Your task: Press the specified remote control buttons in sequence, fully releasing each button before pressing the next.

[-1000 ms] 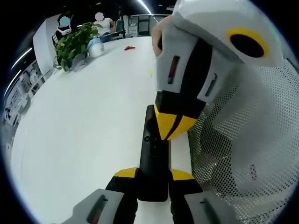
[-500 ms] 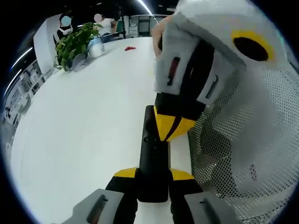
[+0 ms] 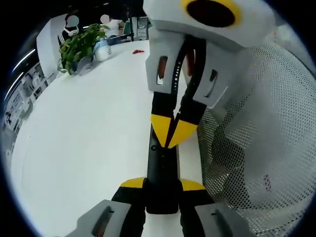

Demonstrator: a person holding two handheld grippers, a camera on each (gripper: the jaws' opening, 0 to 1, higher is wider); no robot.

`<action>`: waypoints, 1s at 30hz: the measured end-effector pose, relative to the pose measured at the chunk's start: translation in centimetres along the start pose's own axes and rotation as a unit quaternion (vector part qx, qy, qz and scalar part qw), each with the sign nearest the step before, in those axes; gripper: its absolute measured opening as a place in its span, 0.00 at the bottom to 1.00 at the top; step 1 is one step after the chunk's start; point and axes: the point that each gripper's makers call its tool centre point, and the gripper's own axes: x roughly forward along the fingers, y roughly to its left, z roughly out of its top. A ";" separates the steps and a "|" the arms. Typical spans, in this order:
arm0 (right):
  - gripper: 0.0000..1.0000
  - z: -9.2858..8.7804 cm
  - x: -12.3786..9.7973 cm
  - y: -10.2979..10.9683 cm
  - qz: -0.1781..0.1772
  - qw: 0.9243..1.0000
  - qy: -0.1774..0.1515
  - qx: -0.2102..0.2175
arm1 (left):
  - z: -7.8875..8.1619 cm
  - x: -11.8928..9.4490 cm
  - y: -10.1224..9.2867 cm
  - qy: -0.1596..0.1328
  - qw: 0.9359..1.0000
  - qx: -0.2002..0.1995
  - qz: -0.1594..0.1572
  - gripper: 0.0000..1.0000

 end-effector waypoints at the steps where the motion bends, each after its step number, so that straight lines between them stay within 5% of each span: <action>1: 0.00 0.0 0.0 0.0 0.000 1.000 0.000 0.002 | 0.0 0.0 0.0 0.000 1.000 0.000 0.000 0.25; 14: 0.00 0.1 0.1 -0.5 0.004 1.000 0.008 -0.010 | 0.0 0.0 0.0 -0.001 1.000 -0.001 -0.001 0.25; 19: 0.00 0.1 0.3 -0.7 0.040 0.998 0.027 0.030 | 0.0 0.0 0.0 0.000 1.000 -0.004 -0.003 0.25; 25: 0.00 0.2 0.4 -0.7 0.064 0.996 0.051 0.029 | 0.0 0.0 0.0 -0.001 1.000 -0.010 -0.006 0.25; 27: 0.00 0.1 0.4 -0.6 0.067 0.996 0.061 -0.001 | 0.0 0.0 0.0 -0.003 1.000 -0.011 -0.007 0.25; 28: 0.00 0.2 0.4 -0.5 0.064 0.994 0.059 -0.073 | 0.0 -0.1 0.0 -0.004 1.000 -0.013 -0.008 0.25; 30: 0.00 0.2 0.3 -0.2 0.060 0.989 0.046 -0.124 | 0.0 -0.1 0.1 -0.008 1.000 -0.018 -0.010 0.25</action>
